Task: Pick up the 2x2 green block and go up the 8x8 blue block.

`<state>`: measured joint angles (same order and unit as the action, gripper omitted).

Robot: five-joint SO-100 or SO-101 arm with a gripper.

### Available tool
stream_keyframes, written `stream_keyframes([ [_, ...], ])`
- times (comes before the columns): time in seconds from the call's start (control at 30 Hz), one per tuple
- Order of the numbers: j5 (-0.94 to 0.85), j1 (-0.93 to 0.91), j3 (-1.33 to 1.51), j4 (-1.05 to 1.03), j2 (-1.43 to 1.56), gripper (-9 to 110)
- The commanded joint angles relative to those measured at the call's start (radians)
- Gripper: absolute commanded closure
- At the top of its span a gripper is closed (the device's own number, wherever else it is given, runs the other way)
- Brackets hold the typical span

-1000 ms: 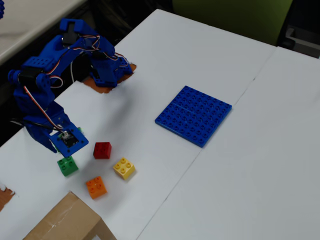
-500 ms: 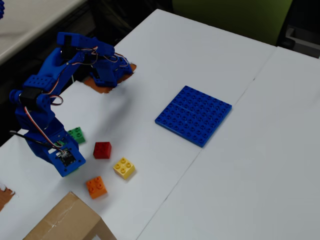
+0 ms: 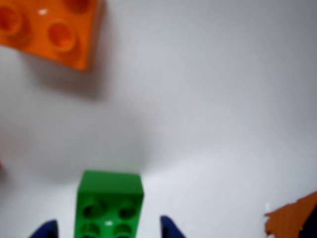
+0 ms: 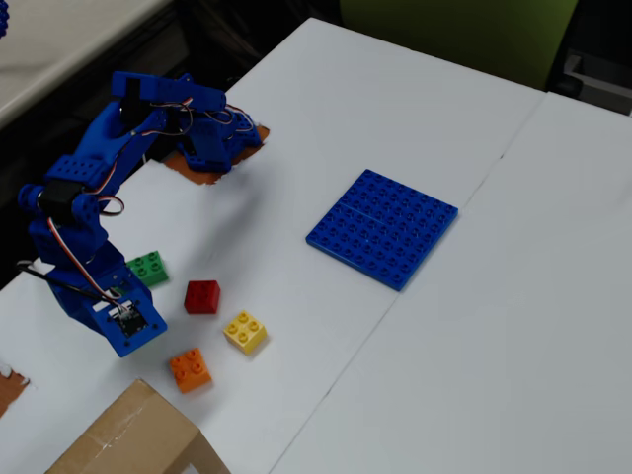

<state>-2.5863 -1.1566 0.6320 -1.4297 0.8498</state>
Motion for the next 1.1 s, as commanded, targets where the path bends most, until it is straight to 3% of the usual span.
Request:
stream_keyframes([
  [0.0,-0.011,-0.011,-0.043,0.008,0.009,76],
  [1.07,-0.017,-0.003,-0.043,-0.020,-0.031,84],
])
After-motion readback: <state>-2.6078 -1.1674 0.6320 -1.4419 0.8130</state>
